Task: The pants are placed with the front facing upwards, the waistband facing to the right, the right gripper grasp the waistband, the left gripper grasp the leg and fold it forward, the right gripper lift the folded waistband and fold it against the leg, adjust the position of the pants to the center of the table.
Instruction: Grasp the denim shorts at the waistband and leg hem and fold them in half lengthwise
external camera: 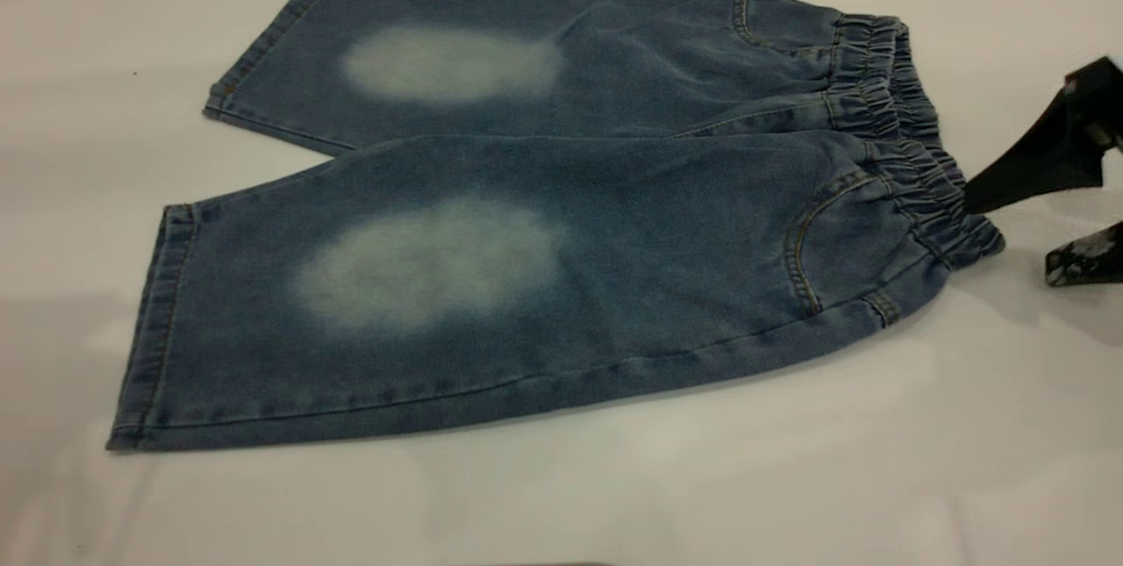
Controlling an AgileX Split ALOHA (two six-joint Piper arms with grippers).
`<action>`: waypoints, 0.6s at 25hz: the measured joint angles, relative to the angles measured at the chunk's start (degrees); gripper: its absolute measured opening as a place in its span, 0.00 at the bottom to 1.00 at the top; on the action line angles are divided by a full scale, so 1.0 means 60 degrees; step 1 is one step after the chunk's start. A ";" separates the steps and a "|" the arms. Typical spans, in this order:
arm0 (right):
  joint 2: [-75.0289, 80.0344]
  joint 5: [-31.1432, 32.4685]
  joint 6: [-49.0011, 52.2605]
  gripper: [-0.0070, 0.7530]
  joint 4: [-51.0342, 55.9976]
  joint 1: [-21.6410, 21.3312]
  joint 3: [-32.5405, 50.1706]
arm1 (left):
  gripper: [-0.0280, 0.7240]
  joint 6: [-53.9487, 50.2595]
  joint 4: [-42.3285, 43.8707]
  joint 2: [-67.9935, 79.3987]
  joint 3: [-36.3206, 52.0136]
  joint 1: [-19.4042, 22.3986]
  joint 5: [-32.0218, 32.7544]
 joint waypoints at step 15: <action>0.0749 0.0436 -0.1656 0.78 0.1920 0.0000 -0.0035 | 0.81 0.0012 0.0000 0.0000 0.0000 0.0000 0.0000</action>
